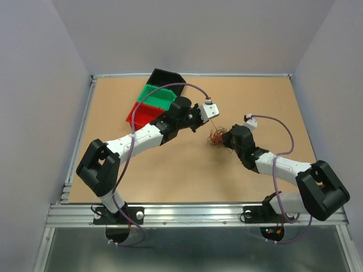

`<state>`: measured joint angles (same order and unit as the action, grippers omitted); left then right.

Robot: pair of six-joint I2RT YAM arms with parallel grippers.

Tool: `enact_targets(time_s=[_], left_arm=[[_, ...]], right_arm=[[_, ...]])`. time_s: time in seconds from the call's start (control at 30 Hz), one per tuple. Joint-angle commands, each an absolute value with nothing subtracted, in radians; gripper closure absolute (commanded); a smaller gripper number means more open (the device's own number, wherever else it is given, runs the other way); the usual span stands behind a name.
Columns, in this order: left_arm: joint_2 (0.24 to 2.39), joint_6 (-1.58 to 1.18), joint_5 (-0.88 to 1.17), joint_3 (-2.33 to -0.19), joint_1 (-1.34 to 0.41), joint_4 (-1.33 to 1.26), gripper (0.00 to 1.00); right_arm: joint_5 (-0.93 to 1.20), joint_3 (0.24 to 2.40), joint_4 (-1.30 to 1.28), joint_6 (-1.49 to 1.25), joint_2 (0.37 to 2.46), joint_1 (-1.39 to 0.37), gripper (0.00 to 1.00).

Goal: Untangle the cables

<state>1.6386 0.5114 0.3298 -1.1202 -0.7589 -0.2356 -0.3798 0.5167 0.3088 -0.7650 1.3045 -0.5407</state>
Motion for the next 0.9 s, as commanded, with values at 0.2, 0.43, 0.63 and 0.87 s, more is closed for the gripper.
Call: enact_targets(time_s=[0.2, 0.43, 0.63, 0.87], left_arm=[[1.589, 0.437, 0.187, -1.648, -0.746, -0.014, 1.00], [1.448, 0.253, 0.256, -1.613, -0.600, -0.041, 1.00], [1.333, 0.049, 0.374, -1.362, -0.523, -0.207, 1.00], [1.322, 0.005, 0.506, -1.316, -0.523, -0.259, 1.00]], right_arm=[[-0.417, 0.502, 0.361, -0.810, 1.332, -0.540, 1.00], [-0.440, 0.483, 0.345, -0.827, 1.278, -0.541, 0.99], [-0.460, 0.462, 0.339, -0.793, 1.171, -0.540, 0.78], [-0.321, 0.411, 0.463, -0.570, 1.048, -0.540, 0.09]])
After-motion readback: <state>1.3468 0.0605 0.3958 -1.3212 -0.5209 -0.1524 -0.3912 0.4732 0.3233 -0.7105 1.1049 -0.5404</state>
